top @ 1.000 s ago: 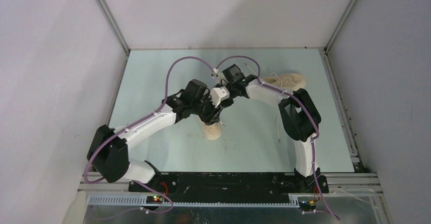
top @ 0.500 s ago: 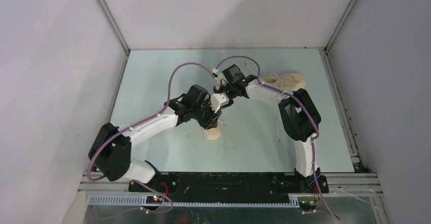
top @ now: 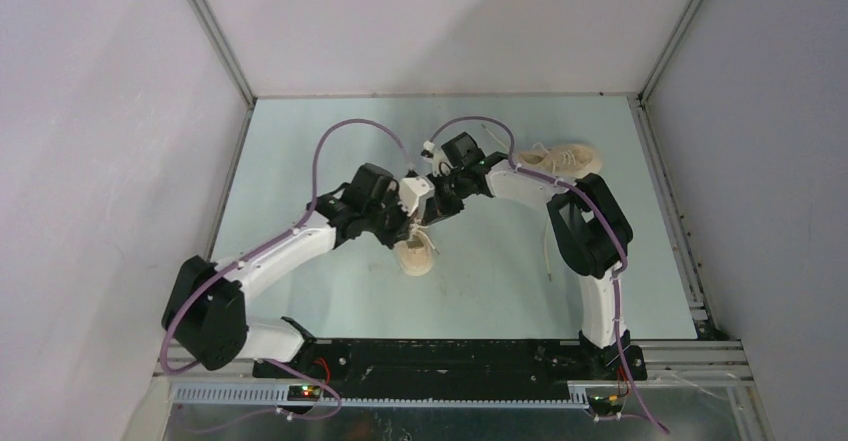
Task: Tie the shoes
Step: Tie the shoelace on the shoe.
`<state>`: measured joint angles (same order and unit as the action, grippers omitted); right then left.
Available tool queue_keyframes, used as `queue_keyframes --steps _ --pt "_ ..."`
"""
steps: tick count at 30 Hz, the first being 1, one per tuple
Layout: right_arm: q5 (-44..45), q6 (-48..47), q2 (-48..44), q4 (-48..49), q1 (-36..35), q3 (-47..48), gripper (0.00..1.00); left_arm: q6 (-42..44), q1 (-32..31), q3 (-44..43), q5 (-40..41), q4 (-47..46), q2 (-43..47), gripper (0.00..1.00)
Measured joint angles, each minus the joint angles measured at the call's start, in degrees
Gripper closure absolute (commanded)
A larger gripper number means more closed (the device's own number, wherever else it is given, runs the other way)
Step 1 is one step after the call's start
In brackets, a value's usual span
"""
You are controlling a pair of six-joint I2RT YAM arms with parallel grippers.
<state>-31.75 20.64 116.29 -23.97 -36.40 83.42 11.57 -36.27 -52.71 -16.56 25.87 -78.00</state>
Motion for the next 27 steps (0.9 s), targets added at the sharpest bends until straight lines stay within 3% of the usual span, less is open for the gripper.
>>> queue_keyframes --steps 10,27 --pt "0.1 0.4 0.0 1.0 0.4 -1.9 1.0 0.5 7.0 8.1 6.3 2.0 3.0 1.0" --pt "3.8 0.9 0.0 1.8 0.0 -3.0 1.0 0.5 9.4 8.3 8.9 2.3 3.0 0.98"
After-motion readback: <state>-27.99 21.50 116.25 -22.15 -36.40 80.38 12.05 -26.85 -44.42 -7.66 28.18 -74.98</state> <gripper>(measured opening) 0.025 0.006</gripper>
